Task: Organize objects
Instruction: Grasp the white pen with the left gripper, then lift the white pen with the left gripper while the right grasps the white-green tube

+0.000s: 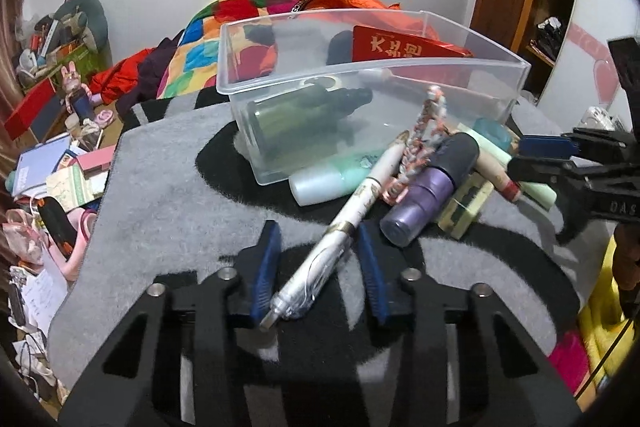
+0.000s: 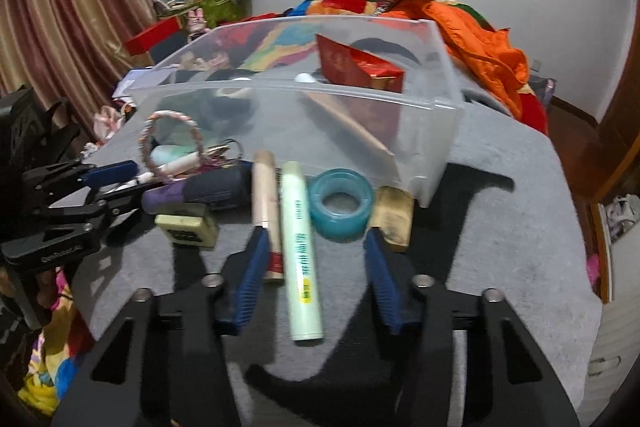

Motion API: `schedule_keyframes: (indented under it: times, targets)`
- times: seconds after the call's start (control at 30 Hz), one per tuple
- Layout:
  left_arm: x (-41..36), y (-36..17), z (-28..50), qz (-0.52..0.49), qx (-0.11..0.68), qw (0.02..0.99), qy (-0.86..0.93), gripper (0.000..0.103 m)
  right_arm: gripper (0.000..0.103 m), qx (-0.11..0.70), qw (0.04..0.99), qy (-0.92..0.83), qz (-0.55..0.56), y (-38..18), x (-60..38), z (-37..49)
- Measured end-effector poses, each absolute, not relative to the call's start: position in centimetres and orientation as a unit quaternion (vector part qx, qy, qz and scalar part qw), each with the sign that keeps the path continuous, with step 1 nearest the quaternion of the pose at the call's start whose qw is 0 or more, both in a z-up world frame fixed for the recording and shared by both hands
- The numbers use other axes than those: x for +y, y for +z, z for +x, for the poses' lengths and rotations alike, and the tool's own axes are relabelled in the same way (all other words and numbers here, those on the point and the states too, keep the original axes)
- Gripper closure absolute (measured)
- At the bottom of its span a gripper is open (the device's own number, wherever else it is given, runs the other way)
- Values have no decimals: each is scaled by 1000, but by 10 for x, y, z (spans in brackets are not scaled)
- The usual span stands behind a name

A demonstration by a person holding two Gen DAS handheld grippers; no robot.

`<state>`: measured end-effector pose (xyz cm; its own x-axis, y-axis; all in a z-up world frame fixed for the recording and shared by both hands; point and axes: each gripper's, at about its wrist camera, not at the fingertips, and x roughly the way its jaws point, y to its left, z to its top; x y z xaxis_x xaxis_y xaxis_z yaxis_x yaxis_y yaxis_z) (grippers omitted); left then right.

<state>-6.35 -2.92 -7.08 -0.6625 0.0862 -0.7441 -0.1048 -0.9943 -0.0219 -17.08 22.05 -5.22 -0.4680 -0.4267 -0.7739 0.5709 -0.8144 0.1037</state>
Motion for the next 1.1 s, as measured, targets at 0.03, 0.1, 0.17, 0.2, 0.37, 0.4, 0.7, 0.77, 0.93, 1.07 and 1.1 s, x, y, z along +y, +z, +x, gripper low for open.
schedule_keyframes:
  times: [0.03,0.1,0.17,0.2,0.37,0.4,0.7,0.77,0.93,1.07,1.1]
  targets:
    - [-28,-71,-61,-407,14,54,912,70,71,81,294,-851,427,-52,221,-171]
    - [-28,-70,-54,-407,16,58,912,72,74,79,293,-850,430,-52,222,-171]
    - [-29,-70,-48,-408,16,59,911,73,74,80,286,-852,432,-52,224,-170]
    - [-30,-69,-44,-409,15,61,910,74,74,80,285,-851,433,-53,225,-169]
    - [-36,-67,-26,-416,8,68,907,75,76,94,281,-845,446,-62,229,-161]
    - [-36,-67,-24,-417,8,68,906,75,76,99,280,-847,442,-63,229,-159]
    - [-35,-66,-50,-431,2,82,899,65,75,96,282,-843,448,-63,213,-178]
    - [-31,-68,-61,-434,8,87,897,65,75,94,281,-844,447,-63,210,-180]
    - [-20,-71,-75,-429,28,90,898,66,82,92,280,-847,442,-63,211,-175]
    - [-20,-71,-70,-422,22,96,902,74,87,87,284,-849,438,-62,214,-168]
    - [-20,-71,-67,-420,21,96,902,78,87,87,285,-849,437,-62,215,-166]
